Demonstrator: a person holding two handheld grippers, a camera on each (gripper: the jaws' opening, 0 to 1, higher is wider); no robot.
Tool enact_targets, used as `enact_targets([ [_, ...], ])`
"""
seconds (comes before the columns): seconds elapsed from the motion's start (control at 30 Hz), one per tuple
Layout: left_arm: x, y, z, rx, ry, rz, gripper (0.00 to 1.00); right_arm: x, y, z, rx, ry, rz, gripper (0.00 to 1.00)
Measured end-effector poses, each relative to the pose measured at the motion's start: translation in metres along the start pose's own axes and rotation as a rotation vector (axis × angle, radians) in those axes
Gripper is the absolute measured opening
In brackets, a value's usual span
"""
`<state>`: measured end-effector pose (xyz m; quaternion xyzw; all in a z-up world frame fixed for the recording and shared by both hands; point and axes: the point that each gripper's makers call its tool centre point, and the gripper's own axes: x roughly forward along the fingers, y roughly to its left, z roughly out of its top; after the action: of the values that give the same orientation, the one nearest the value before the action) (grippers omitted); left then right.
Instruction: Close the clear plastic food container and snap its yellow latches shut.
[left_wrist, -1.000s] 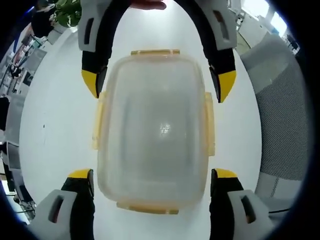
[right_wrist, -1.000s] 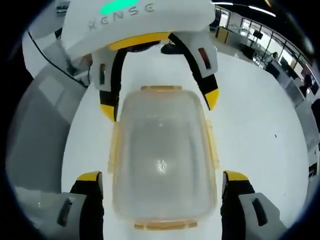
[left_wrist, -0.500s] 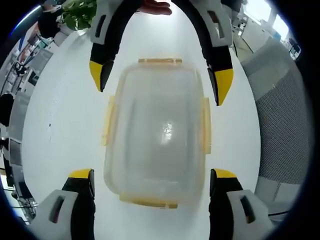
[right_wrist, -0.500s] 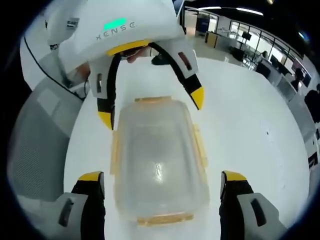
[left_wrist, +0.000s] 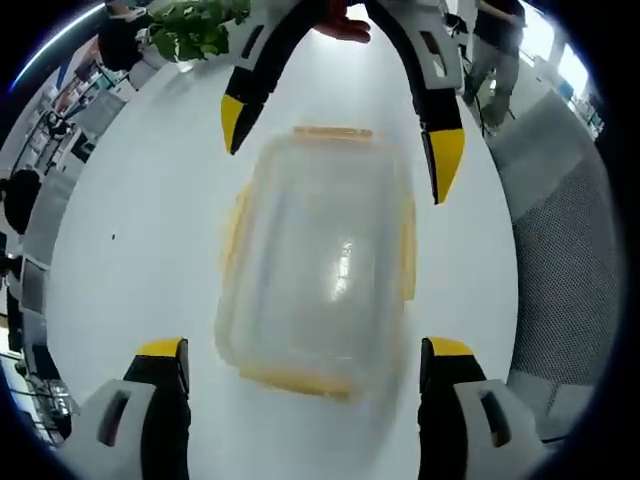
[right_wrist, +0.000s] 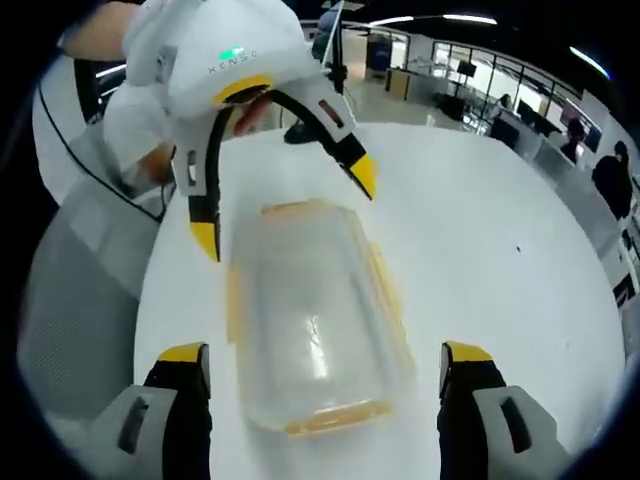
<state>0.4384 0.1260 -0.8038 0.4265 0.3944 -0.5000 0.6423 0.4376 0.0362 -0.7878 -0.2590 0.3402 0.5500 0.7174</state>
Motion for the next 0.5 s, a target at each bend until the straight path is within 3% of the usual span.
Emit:
enact_targets([
  [0.5, -0.021, 0.004, -0.014, -0.135, -0.096, 0.067, 0.98, -0.022, 0.002, 0.000, 0.092, -0.087, -0.069, 0.96],
])
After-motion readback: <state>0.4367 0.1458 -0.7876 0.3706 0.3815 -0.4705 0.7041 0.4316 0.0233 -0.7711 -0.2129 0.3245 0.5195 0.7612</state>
